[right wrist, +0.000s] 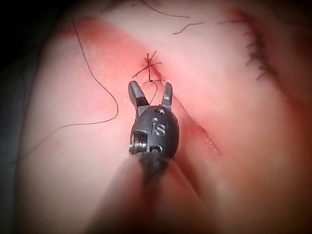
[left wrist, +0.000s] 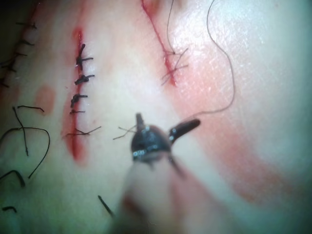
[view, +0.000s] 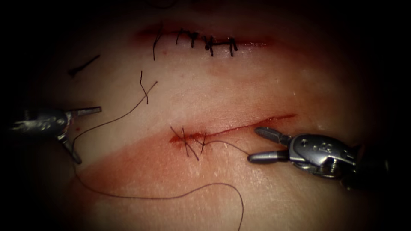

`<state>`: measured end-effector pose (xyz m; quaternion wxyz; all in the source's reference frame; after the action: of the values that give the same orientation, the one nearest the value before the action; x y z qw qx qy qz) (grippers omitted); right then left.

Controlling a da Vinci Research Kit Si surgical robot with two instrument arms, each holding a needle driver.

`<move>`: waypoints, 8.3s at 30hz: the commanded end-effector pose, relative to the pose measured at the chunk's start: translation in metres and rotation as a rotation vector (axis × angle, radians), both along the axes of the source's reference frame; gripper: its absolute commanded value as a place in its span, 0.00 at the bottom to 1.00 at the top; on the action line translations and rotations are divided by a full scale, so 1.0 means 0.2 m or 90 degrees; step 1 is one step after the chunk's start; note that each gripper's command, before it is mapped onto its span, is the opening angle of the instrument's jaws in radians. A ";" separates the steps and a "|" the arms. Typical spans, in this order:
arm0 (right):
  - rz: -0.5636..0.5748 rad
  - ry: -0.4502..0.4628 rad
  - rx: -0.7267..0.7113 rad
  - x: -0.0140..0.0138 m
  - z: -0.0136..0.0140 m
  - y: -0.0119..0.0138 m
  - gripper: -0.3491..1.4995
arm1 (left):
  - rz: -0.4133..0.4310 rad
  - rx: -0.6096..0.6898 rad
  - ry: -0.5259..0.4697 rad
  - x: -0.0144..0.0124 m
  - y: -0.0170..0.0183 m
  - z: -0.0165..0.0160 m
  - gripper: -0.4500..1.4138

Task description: Wound Closure

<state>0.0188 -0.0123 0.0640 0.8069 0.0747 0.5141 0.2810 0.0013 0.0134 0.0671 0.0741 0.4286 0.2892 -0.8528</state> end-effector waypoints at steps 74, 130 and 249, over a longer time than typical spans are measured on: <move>0.045 -0.119 0.004 -0.041 -0.006 -0.014 0.99 | -0.362 -0.127 0.177 -0.193 -0.040 0.038 0.15; 0.058 -0.031 -0.022 0.038 0.035 -0.001 0.99 | -0.407 -0.066 0.019 -0.123 0.013 0.025 0.00; 0.046 -0.006 -0.032 0.088 0.064 0.012 0.99 | -0.455 -0.069 0.016 -0.098 0.014 0.012 0.00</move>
<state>0.0358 -0.0094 0.0763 0.8003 0.0328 0.5192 0.2981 -0.0177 0.0164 0.0688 -0.2096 0.4872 0.0751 -0.8444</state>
